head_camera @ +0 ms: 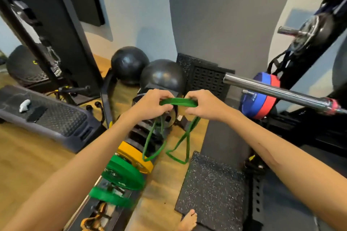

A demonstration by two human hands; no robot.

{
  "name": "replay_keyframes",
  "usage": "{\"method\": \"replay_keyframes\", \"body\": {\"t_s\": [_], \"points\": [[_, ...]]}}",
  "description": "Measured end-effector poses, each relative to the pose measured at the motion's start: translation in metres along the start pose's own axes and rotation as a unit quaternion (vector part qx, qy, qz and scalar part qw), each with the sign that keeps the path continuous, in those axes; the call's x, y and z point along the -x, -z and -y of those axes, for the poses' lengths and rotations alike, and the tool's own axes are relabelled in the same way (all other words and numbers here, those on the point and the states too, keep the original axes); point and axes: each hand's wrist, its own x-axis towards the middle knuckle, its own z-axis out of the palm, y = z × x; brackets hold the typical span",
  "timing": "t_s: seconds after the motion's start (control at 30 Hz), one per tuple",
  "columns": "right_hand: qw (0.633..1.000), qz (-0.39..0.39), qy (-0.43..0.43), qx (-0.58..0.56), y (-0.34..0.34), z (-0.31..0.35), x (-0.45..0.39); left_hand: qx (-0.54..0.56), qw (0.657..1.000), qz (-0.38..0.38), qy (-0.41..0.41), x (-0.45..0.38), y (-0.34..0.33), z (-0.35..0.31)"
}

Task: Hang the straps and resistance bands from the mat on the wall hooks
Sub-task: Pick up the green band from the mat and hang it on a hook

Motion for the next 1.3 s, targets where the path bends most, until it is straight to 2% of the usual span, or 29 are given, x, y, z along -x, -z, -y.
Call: {"method": "replay_keyframes", "body": {"t_s": [0.1,0.23,0.33,0.4,0.5,0.57,0.67,0.83,0.97,1.1,1.3], "points": [[1.000,-0.012,-0.011,0.008,0.033,-0.027,-0.016,-0.011,1.000,0.015,-0.017,-0.051,0.005,-0.014],[0.999,-0.034,-0.021,-0.006,0.072,-0.052,-0.046,-0.024,0.999,-0.011,-0.033,-0.111,0.024,-0.033],[0.999,-0.021,-0.029,-0.002,0.096,-0.063,-0.071,-0.031,0.999,0.030,-0.023,-0.147,0.042,-0.033],[0.998,-0.006,-0.032,-0.049,0.108,-0.067,-0.085,-0.007,0.998,0.057,0.002,-0.168,0.053,-0.027],[0.985,-0.031,-0.027,-0.167,0.123,-0.069,-0.107,0.034,0.997,0.067,0.006,-0.198,0.068,-0.014],[0.981,-0.035,-0.020,-0.192,0.128,-0.074,-0.125,0.052,0.996,0.068,0.001,-0.218,0.077,-0.004],[0.984,-0.023,-0.015,-0.175,0.136,-0.084,-0.157,0.054,0.996,0.056,-0.033,-0.253,0.088,0.014],[0.990,-0.057,-0.049,-0.123,0.151,-0.096,-0.209,0.059,0.994,0.036,-0.085,-0.303,0.102,0.034],[0.987,-0.123,-0.070,-0.078,0.159,-0.108,-0.243,0.084,0.991,0.005,-0.105,-0.335,0.110,0.049],[0.982,-0.155,-0.090,-0.053,0.166,-0.121,-0.274,0.101,0.989,-0.041,-0.099,-0.365,0.109,0.062],[0.985,-0.131,-0.093,-0.057,0.178,-0.134,-0.310,0.056,0.989,-0.049,-0.127,-0.408,0.107,0.072]]}}
